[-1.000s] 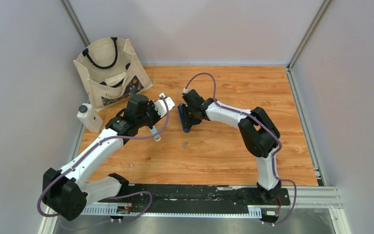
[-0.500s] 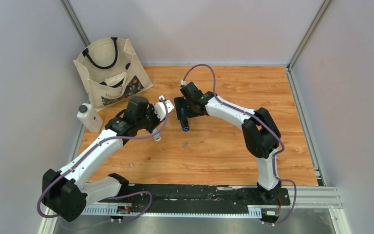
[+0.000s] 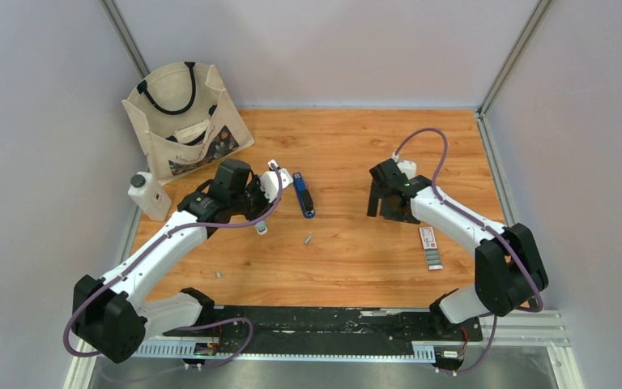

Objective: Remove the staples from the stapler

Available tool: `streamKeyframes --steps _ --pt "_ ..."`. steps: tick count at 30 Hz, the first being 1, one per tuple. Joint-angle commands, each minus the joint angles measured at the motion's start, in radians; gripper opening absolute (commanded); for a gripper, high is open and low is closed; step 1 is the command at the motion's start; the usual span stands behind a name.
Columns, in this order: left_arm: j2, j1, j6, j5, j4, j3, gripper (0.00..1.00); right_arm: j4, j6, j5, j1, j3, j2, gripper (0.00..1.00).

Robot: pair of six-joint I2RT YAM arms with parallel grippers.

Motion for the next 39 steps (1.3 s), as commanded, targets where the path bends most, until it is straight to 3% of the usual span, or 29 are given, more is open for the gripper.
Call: streamKeyframes --steps 1,16,26,33,39 --pt "-0.008 -0.004 -0.017 0.033 -0.025 0.039 0.37 -0.096 0.089 0.142 -0.081 -0.061 -0.039 0.94" --pt "-0.037 -0.006 0.018 0.031 -0.042 0.022 0.38 -0.081 0.092 0.113 -0.273 -0.198 -0.089 1.0" --pt "-0.048 -0.005 0.04 0.018 -0.048 0.018 0.38 0.077 -0.018 -0.126 -0.469 -0.303 -0.103 1.0" --pt "-0.048 -0.004 0.032 0.011 -0.048 0.022 0.38 0.114 -0.034 -0.211 -0.502 -0.307 -0.07 1.0" --pt "-0.057 -0.005 0.03 -0.001 -0.059 0.031 0.38 0.149 -0.039 -0.303 -0.503 -0.299 -0.019 0.82"
